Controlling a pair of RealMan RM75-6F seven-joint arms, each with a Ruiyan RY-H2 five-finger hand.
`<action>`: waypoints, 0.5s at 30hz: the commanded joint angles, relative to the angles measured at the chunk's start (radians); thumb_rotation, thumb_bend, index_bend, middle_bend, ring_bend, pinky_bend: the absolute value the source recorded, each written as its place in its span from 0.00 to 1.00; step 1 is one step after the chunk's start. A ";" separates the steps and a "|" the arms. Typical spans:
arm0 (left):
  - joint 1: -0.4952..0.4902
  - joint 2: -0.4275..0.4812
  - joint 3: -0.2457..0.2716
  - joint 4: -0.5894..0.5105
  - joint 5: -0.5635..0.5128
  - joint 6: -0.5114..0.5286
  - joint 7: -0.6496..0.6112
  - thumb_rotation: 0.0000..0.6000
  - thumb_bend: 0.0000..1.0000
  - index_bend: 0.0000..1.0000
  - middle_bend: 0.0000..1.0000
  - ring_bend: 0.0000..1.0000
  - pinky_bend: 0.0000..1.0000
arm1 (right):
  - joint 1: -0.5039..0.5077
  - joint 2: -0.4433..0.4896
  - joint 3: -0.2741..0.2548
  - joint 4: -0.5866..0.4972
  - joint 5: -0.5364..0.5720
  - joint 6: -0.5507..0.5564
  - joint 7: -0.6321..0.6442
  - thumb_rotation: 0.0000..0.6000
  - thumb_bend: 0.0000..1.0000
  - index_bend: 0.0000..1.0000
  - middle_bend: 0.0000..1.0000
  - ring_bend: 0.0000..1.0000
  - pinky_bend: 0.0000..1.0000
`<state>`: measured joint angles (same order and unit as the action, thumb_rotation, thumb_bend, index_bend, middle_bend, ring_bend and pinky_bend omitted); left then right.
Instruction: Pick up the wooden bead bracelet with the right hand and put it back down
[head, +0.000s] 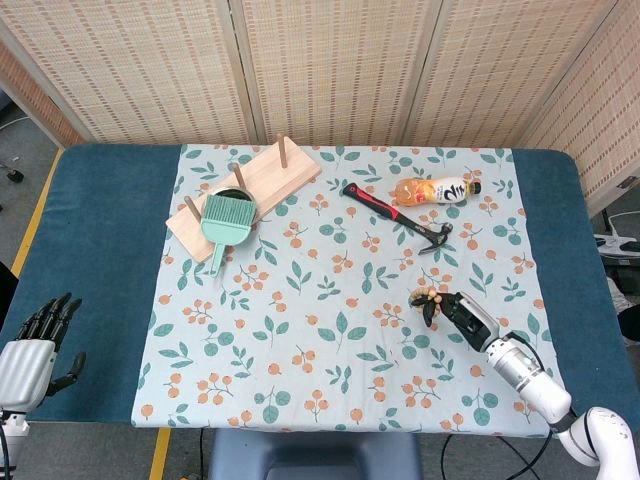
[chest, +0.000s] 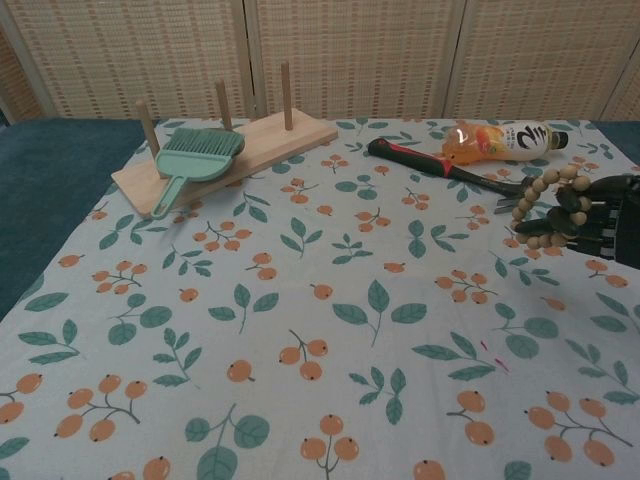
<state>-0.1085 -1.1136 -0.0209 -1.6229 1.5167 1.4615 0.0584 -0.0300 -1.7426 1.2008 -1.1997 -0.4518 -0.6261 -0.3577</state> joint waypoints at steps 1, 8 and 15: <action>0.000 0.000 0.000 0.000 0.000 -0.001 0.001 1.00 0.45 0.00 0.00 0.00 0.16 | -0.003 -0.003 0.005 0.000 -0.002 0.002 -0.012 0.80 0.99 0.63 0.64 0.25 0.00; -0.001 -0.002 0.001 -0.002 -0.002 -0.003 0.010 1.00 0.45 0.00 0.00 0.00 0.16 | -0.002 0.001 0.000 0.000 -0.012 0.005 -0.023 0.72 0.76 0.60 0.64 0.25 0.00; 0.000 -0.001 0.000 -0.003 -0.002 -0.001 0.008 1.00 0.45 0.00 0.00 0.00 0.17 | 0.000 0.009 -0.009 -0.005 -0.023 0.016 -0.027 0.37 0.30 0.58 0.64 0.25 0.01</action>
<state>-0.1086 -1.1147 -0.0212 -1.6260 1.5145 1.4604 0.0662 -0.0305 -1.7336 1.1921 -1.2048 -0.4749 -0.6101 -0.3850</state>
